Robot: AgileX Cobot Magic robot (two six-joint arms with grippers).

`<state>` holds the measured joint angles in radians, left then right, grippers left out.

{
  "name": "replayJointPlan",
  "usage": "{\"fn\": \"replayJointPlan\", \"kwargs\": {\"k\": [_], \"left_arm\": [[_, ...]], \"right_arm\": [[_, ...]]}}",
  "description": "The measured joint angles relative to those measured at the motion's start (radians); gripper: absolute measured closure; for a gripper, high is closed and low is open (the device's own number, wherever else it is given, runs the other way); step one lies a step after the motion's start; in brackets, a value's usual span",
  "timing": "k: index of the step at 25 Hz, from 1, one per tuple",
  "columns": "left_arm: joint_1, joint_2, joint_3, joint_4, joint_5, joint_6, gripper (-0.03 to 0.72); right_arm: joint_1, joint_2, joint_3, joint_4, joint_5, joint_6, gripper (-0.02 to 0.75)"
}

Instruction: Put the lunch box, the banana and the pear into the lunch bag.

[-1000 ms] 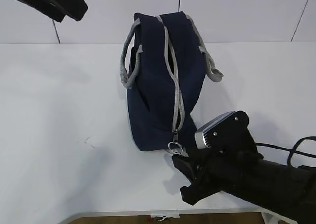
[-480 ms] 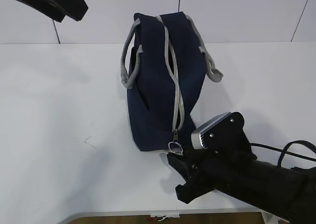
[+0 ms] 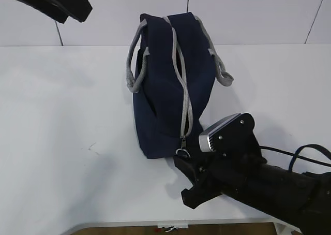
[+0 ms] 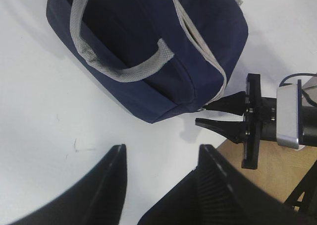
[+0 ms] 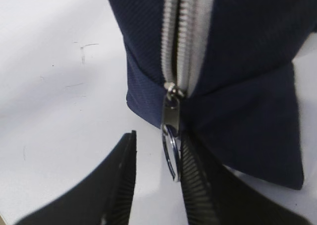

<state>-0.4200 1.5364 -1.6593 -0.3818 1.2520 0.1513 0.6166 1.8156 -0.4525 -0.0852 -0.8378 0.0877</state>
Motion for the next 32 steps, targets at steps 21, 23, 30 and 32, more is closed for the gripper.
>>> {"fn": "replayJointPlan", "kwargs": {"k": [21, 23, 30, 32], "left_arm": [[0.0, 0.0, 0.0, 0.0, 0.0, 0.0, 0.341], [0.0, 0.0, 0.0, 0.0, 0.0, 0.0, 0.347], [0.0, 0.0, 0.0, 0.0, 0.0, 0.0, 0.356], [0.0, 0.0, 0.0, 0.0, 0.0, 0.0, 0.356]], "right_arm": [[0.0, 0.0, 0.0, 0.004, 0.043, 0.0, 0.495], [0.0, 0.0, 0.0, 0.02, 0.043, 0.0, 0.495], [0.0, 0.0, 0.0, 0.036, 0.043, 0.0, 0.604], [0.0, 0.0, 0.0, 0.036, 0.043, 0.0, 0.628]]}}
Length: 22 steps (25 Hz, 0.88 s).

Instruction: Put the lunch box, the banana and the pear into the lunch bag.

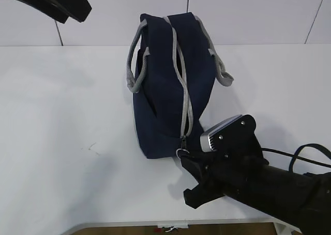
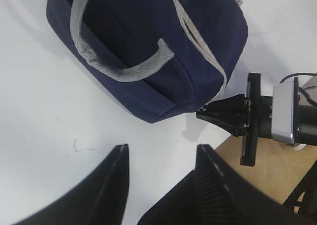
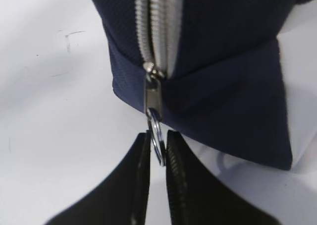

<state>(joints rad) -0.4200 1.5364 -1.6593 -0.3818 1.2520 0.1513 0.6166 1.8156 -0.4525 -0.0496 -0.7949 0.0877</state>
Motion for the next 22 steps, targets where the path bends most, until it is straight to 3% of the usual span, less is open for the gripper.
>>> {"fn": "replayJointPlan", "kwargs": {"k": [4, 7, 13, 22], "left_arm": [[0.0, 0.0, 0.0, 0.0, 0.0, 0.0, 0.356], [0.0, 0.0, 0.0, 0.0, 0.0, 0.0, 0.358], [0.0, 0.0, 0.0, 0.0, 0.0, 0.0, 0.366], [0.0, 0.0, 0.0, 0.009, 0.0, 0.0, 0.37]], "right_arm": [[0.0, 0.0, 0.0, 0.0, 0.0, 0.0, 0.652], [0.0, 0.0, 0.0, -0.005, 0.0, 0.0, 0.724], [0.0, -0.014, 0.0, -0.009, 0.014, 0.002, 0.724], [0.0, -0.196, -0.004, -0.011, 0.25, 0.023, 0.724]]}}
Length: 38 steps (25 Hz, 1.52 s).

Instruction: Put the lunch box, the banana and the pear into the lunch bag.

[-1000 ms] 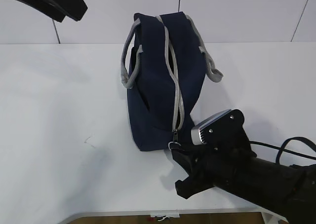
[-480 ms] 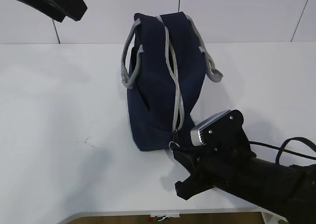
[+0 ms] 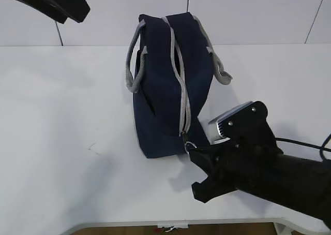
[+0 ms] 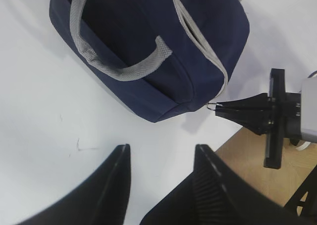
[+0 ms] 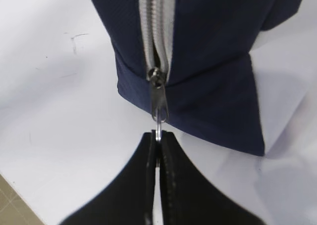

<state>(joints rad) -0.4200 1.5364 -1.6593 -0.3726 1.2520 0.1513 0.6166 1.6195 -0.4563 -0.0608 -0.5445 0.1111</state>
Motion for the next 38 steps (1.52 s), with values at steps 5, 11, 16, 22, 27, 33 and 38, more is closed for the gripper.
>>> {"fn": "replayJointPlan", "kwargs": {"k": [5, 11, 16, 22, 27, 33, 38], "left_arm": [[0.0, 0.011, 0.0, 0.024, 0.0, 0.0, 0.371], [0.0, 0.061, 0.0, 0.032, 0.0, 0.0, 0.371], [0.0, 0.084, 0.0, 0.037, 0.0, 0.0, 0.372], [0.0, 0.09, 0.0, 0.043, 0.0, 0.01, 0.38], [0.0, 0.09, 0.0, 0.053, 0.0, 0.02, 0.391], [0.0, 0.09, 0.035, 0.08, -0.002, 0.025, 0.391], [0.0, 0.09, 0.1, 0.081, -0.003, 0.05, 0.395]], "right_arm": [[0.0, -0.102, -0.057, 0.0, 0.2, 0.002, 0.724], [0.0, -0.219, -0.163, 0.0, 0.427, 0.004, 0.724], [0.0, -0.264, -0.27, 0.0, 0.59, 0.004, 0.724], [0.0, -0.264, -0.417, 0.0, 0.699, 0.004, 0.724], [0.0, -0.241, -0.537, 0.0, 0.747, 0.004, 0.724], [0.0, -0.154, -0.693, 0.051, 0.781, 0.004, 0.724], [0.0, -0.058, -0.807, 0.198, 0.843, 0.006, 0.724]]}}
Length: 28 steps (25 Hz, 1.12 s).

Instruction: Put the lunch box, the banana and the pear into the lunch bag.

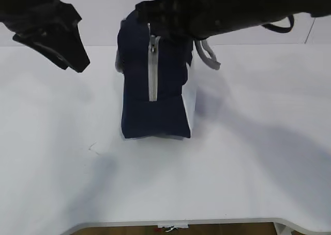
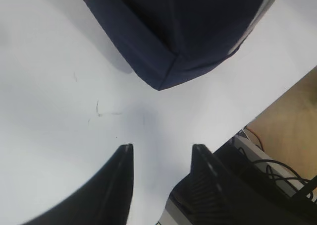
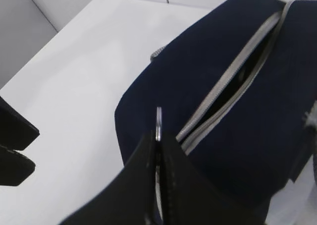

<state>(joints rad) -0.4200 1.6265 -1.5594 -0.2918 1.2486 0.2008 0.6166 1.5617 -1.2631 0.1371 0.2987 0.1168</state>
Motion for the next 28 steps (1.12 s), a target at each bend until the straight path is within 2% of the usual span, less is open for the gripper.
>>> {"fn": "replayJointPlan", "kwargs": {"k": [9, 13, 20, 28], "left_arm": [[0.0, 0.004, 0.005, -0.039, -0.037, 0.058, 0.402], [0.0, 0.008, 0.021, -0.065, -0.053, 0.098, 0.402], [0.0, 0.014, 0.109, -0.077, -0.143, 0.118, 0.402], [0.0, 0.016, 0.187, -0.156, -0.361, 0.231, 0.404]], "right_arm": [[0.0, 0.037, -0.044, 0.12, 0.056, 0.0, 0.724], [0.0, 0.037, -0.052, 0.119, 0.045, -0.051, 0.724], [0.0, 0.037, -0.052, 0.111, -0.078, -0.151, 0.724], [0.0, 0.039, -0.052, 0.132, -0.082, -0.159, 0.724]]}}
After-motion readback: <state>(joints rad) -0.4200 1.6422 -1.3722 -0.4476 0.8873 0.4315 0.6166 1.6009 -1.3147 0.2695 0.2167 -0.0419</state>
